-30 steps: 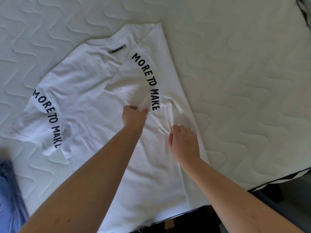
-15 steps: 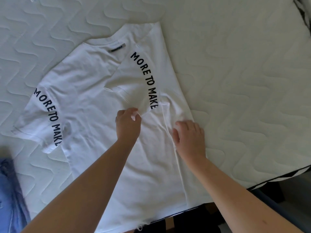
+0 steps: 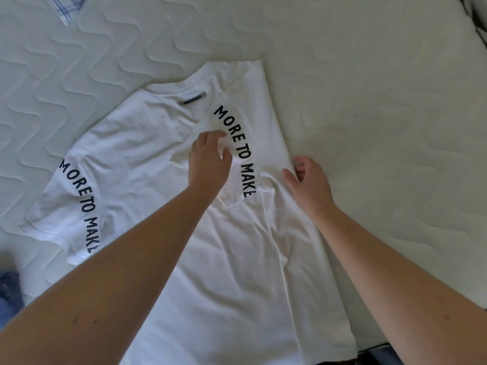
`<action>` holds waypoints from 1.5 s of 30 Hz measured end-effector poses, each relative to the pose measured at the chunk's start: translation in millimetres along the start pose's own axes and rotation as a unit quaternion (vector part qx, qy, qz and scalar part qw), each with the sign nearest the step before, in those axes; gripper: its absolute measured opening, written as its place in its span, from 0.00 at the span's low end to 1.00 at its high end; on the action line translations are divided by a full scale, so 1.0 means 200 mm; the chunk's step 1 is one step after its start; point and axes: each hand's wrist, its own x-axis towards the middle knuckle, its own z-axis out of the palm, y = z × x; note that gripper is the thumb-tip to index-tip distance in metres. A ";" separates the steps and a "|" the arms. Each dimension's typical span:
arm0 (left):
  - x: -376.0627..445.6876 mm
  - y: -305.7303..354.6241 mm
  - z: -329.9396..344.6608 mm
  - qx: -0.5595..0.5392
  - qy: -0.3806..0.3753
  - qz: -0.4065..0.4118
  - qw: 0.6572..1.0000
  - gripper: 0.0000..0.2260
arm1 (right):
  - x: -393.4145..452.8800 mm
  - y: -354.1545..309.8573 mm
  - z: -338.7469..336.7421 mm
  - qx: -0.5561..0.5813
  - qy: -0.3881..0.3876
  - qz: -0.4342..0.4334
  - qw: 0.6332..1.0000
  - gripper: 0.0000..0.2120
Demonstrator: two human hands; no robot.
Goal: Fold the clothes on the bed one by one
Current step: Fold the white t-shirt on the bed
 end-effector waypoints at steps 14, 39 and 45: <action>0.81 0.23 0.06 0.098 -0.054 0.041 0.993 0.21 | 0.52 -0.26 0.04 -0.174 -0.012 0.044 0.984 0.19; 1.13 0.32 0.08 -0.023 -0.191 -0.052 0.980 0.04 | 0.70 -0.22 0.02 -0.160 -0.121 -0.017 0.980 0.13; 1.11 0.31 0.09 -0.181 -0.190 -0.150 0.953 0.12 | 0.70 -0.21 0.02 -0.161 -0.118 -0.027 0.979 0.18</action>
